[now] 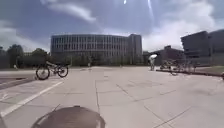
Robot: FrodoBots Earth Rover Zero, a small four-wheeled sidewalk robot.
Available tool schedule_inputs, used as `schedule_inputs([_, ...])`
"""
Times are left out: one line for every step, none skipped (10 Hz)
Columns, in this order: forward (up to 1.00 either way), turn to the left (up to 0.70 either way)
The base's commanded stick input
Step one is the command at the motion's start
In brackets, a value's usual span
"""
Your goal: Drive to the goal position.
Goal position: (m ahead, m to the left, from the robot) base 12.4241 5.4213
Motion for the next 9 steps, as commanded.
schedule_inputs([0.49,0.0])
schedule_inputs([0.49,0.0])
schedule_inputs([0.49,0.0])
schedule_inputs([0.49,0.0])
schedule_inputs([0.49,0.0])
schedule_inputs([0.49,0.0])
schedule_inputs([0.49,0.0])
schedule_inputs([0.49,0.0])
schedule_inputs([0.49,0.0])
